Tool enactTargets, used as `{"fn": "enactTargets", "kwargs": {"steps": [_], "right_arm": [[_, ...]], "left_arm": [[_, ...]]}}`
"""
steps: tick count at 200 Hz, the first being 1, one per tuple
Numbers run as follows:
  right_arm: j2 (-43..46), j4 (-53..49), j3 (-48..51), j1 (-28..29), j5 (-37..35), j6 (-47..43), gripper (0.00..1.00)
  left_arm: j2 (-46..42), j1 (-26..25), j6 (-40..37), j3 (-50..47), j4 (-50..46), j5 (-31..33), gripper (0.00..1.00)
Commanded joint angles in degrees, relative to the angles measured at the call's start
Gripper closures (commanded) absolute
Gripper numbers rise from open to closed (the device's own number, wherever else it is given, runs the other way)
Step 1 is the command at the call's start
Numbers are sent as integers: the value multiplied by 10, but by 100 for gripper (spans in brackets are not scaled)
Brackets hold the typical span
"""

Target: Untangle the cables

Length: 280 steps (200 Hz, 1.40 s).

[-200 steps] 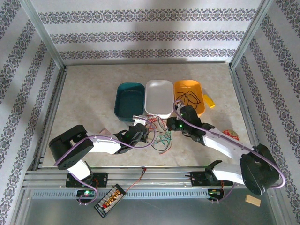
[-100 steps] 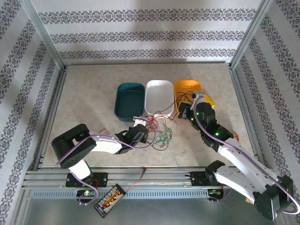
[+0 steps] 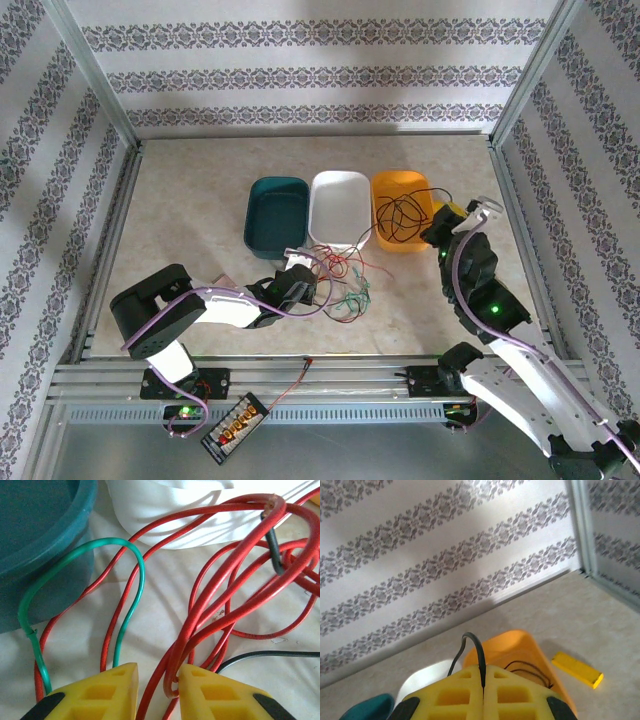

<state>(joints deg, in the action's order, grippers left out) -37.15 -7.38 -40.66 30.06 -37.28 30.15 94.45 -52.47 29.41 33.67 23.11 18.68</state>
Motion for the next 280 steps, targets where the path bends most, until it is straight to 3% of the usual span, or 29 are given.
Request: {"fn": "enactTargets", "kwargs": {"steps": [1, 63, 101, 143, 204, 280], "right_arm": [[4, -2, -27, -9, -50, -29, 100], [15, 38, -63, -25, -118, -102, 100], [26, 42, -77, -57, -119, -117, 100], [15, 55, -96, -102, -5, -104, 100], [-91, 83, -153, -187, 88, -105, 100], [-216, 148, -201, -198, 138, -101, 100]], "left_arm": [[6, 7, 1, 10, -23, 14, 75], [6, 7, 5, 9, -29, 21, 97], [6, 6, 4, 10, -31, 21, 100], [7, 6, 2, 12, -32, 18, 100], [7, 6, 2, 12, -31, 17, 100], [4, 7, 3, 8, -30, 20, 100]]}}
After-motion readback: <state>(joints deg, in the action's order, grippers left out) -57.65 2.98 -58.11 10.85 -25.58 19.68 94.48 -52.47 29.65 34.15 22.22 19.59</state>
